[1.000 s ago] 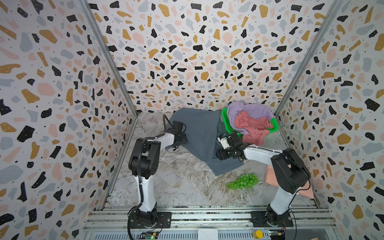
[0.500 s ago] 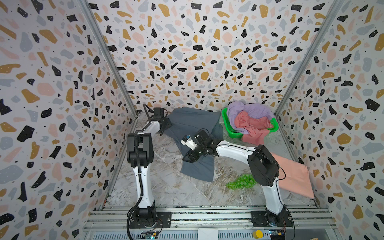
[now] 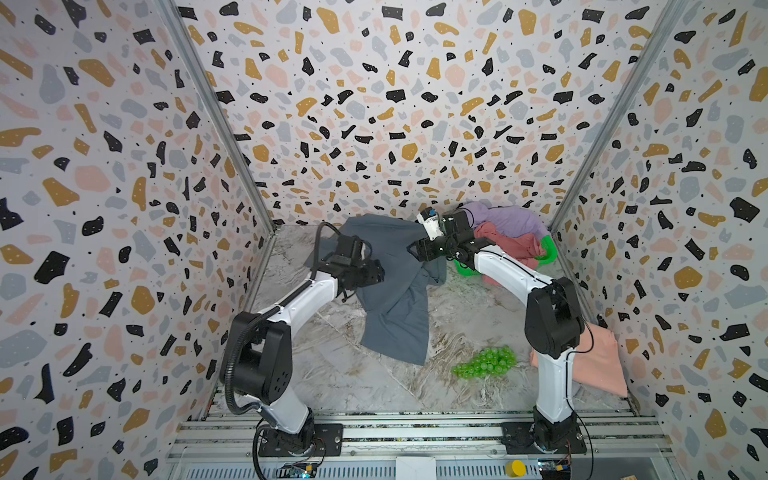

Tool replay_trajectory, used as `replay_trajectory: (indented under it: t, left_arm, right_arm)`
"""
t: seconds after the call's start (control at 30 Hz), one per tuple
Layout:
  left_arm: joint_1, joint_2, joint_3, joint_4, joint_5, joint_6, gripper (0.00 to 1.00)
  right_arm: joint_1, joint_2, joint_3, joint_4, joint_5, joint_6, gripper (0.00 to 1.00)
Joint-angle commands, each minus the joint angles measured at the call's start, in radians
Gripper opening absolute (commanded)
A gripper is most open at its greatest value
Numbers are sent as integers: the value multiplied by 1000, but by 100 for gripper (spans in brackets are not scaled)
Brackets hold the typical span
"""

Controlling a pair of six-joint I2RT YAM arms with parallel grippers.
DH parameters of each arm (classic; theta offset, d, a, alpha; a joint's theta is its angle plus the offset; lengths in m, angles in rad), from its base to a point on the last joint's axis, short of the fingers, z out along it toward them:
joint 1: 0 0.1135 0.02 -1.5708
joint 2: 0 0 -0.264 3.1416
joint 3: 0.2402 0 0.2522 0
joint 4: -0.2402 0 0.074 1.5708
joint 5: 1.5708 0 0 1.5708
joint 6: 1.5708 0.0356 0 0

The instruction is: Fold and stack the t-shirts

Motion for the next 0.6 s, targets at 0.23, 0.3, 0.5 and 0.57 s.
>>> replay_trajectory:
  t: [0.23, 0.3, 0.5, 0.57]
  left_arm:
    - [-94, 169, -2, 76, 99, -57, 70]
    - [-87, 211, 2, 67, 99, -61, 70]
    - [-15, 310, -12, 68, 62, -74, 70]
    - [47, 327, -28, 75, 33, -87, 69]
  right_arm:
    - [-15, 231, 173, -58, 5, 43, 68]
    - [-15, 233, 143, -65, 8, 41, 68]
    - [-9, 151, -78, -17, -18, 39, 66]
    - [3, 105, -182, 15, -20, 45, 66]
